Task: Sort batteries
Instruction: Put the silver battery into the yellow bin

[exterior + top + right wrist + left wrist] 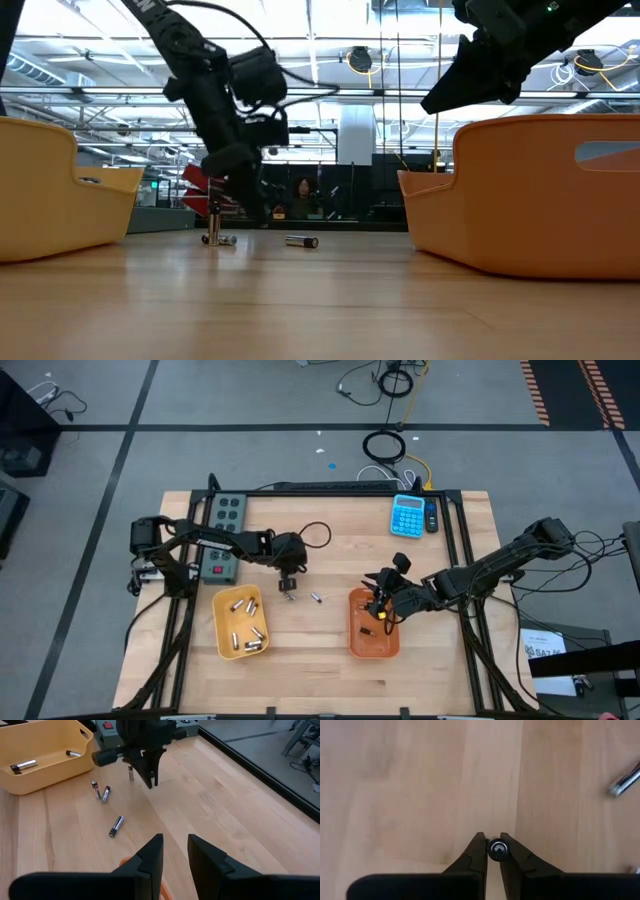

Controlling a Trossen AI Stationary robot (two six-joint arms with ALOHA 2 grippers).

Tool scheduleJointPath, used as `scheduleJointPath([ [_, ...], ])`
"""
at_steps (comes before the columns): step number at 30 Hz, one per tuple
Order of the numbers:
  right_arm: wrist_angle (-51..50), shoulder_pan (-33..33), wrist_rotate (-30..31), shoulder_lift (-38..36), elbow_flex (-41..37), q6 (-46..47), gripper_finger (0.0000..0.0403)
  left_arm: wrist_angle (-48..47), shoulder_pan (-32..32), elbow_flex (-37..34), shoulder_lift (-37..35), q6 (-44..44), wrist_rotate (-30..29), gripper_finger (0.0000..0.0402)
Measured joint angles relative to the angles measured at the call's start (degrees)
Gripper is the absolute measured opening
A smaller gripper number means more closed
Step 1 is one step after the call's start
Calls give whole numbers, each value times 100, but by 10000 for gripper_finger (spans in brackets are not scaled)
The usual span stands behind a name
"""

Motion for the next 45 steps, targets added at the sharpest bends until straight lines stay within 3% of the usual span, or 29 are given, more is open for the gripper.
scheduleJointPath([
  [13, -101, -182, -177, 0, 0, -5, 79, -528, 205, 560, -1199, 335, 199, 31],
  [19, -389, -238, -298, -34, 0, 46, 79, -616, 135, 571, -1935, 437, 1307, 31],
  [22, -733, -238, -296, -155, 0, 42, 79, -1006, -211, 576, -2247, 112, 1466, 31],
  [28, -947, -308, -287, -547, 35, -121, 79, -2858, -1583, 499, -2598, -904, 681, 31],
  [32, -911, -590, -301, -315, 422, -302, 79, -3610, -2479, 232, -2619, -2122, 582, 31],
  [38, -599, -930, -1043, 714, 1034, -1068, 79, -3691, -3318, -505, -2617, -3446, 252, 35],
  [45, -587, -1100, -1487, 1154, 1437, -1397, 79, -3075, -3618, -1171, -2615, -4060, -706, 89],
])
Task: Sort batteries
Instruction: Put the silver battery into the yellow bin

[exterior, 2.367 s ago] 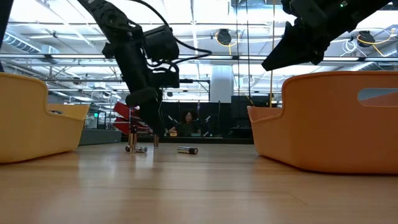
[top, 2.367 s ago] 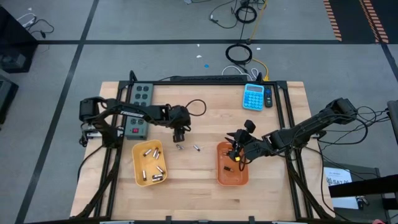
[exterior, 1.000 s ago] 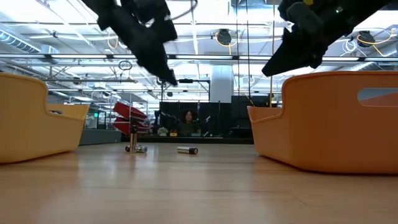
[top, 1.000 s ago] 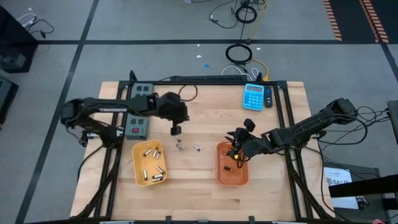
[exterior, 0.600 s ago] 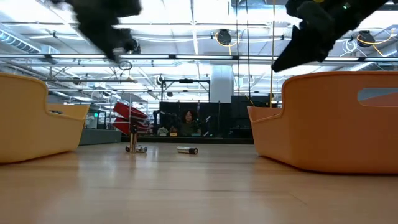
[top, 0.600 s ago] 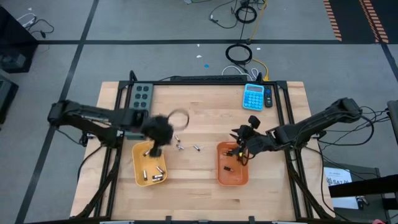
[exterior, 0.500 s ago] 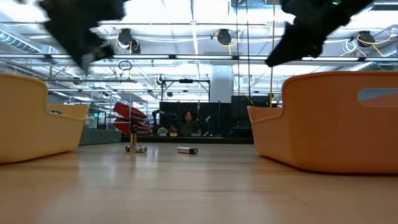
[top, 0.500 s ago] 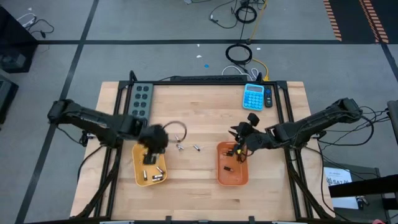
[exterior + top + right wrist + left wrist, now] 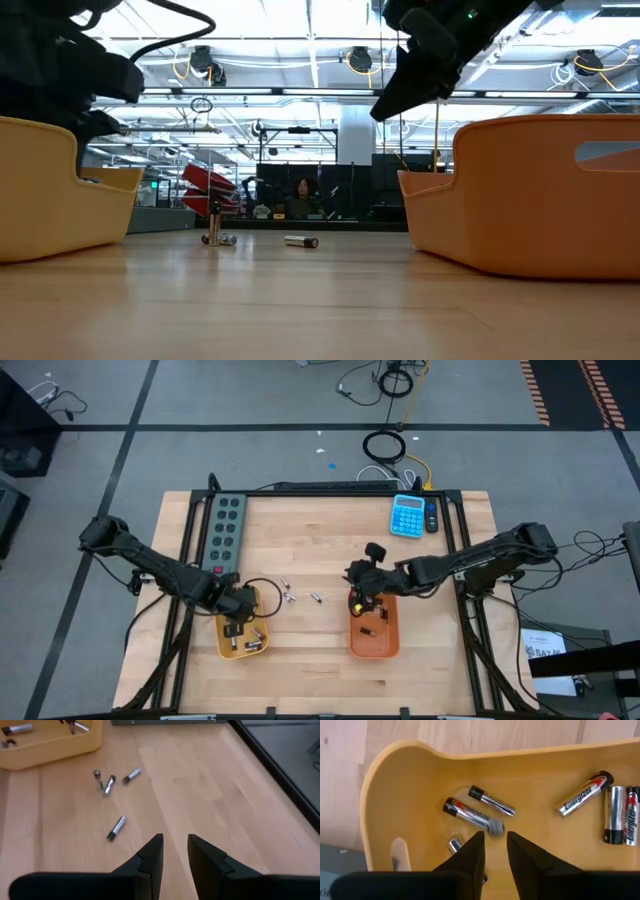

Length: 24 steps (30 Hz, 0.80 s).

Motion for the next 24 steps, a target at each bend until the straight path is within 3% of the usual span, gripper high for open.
scheduleJointPath([
  [8, -97, -34, -13, -11, 21, -49, 79, 12, -4, 22, 0, 201, -60, 125],
  [14, -249, 13, -142, -149, 21, -113, 79, 24, 4, 617, -3, 537, -46, 126],
  [21, -619, 205, 261, -732, -159, -128, 79, 430, 215, 992, 69, 1051, -1018, 127],
  [24, -502, 184, 444, -1063, -396, -216, 79, 957, 464, 995, 212, 1378, -1020, 130],
])
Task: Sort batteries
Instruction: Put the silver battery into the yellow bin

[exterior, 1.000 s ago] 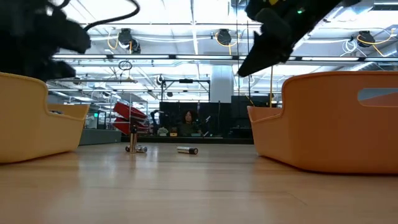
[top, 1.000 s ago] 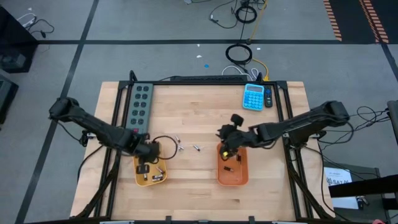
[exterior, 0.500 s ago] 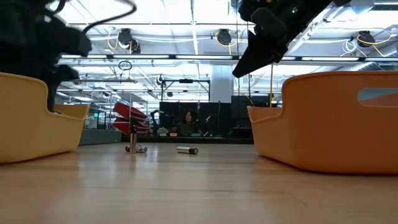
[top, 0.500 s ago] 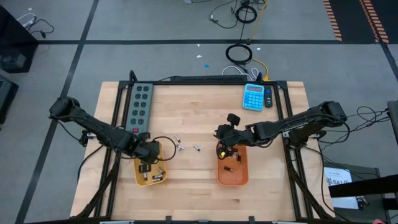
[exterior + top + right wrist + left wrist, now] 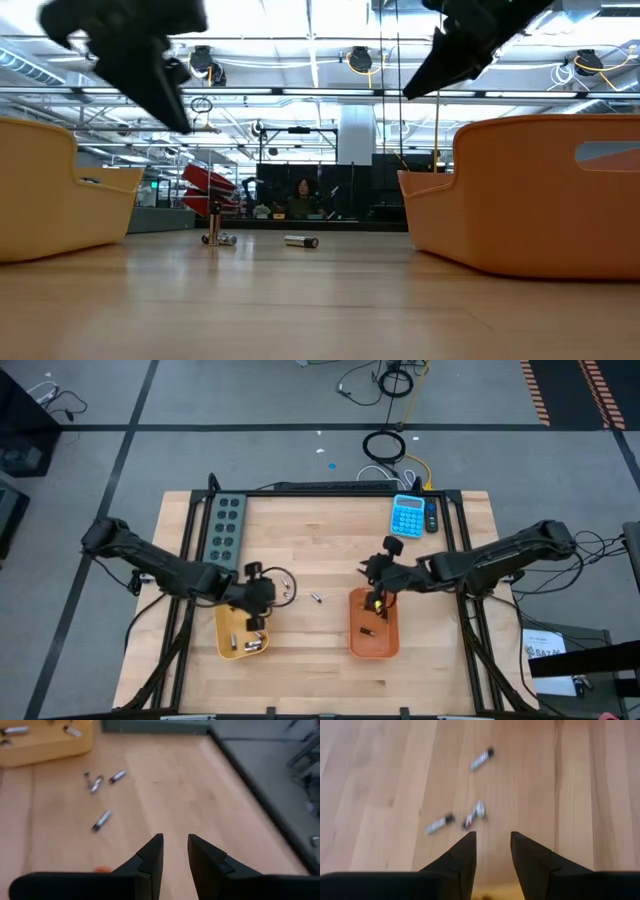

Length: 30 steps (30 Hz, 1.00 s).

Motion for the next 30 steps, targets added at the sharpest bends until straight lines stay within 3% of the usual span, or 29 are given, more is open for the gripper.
scheduleJointPath([
  [5, 611, -234, 31, -278, -336, -331, 79, 907, 400, 3, 424, 633, 272, 166],
  [12, 668, -589, -326, -279, -464, -528, 79, 1234, 784, 2, 1135, 1097, 709, 222],
  [22, 776, -755, -457, -276, -519, -664, 79, 1560, 815, -35, 1622, 1230, 633, 226],
  [30, 809, -753, -463, -276, -521, -661, 79, 2438, 815, -660, 1746, 1198, 513, 226],
])
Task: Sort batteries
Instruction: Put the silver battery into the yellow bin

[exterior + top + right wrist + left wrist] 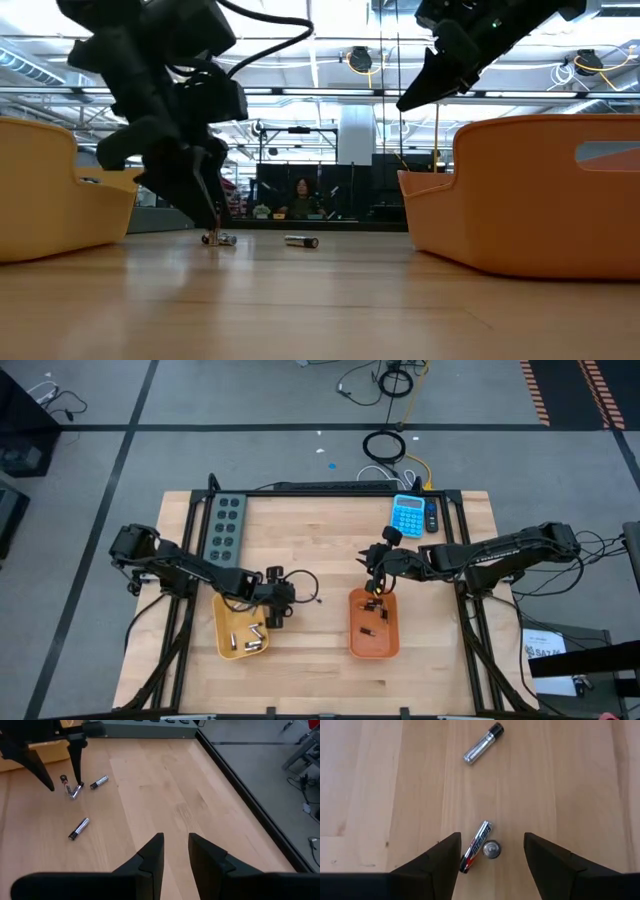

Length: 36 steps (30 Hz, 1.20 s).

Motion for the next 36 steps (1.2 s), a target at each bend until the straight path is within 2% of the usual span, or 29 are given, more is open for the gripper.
scheduleJointPath([
  [4, 14, 0, 0, 0, 0, 8, 79, 226, 0, -120, 0, -34, -16, 221],
  [7, 17, 0, 0, 0, 0, 11, 79, 233, 0, -129, 0, -77, -40, 194],
  [11, 20, 0, 0, 0, 0, 13, 79, 226, 0, -129, 0, -74, -183, 125],
  [15, 23, 0, 0, 0, 0, 15, 79, 231, 5, -129, 0, 6, -248, 35],
  [23, 27, 0, 2, 0, 0, 53, 79, -46, 4, 136, -230, 17, -254, 33],
  [26, 12, 15, 2, 0, 0, 75, 79, -441, 4, 282, -671, 7, -254, 33],
  [29, -32, 15, 2, 0, 0, 114, 79, -1312, 4, 525, -1285, -183, -157, 33],
  [31, -39, 15, 2, 0, 0, 120, 79, -2062, 7, 628, -1710, -598, 251, 33],
  [34, -40, 15, 2, 0, 0, 122, 79, -3108, -57, 601, -2276, -1611, 1319, 33],
  [36, -40, 15, -1, 0, 0, 122, 79, -3590, -305, 436, -2583, -2307, 1575, 33],
])
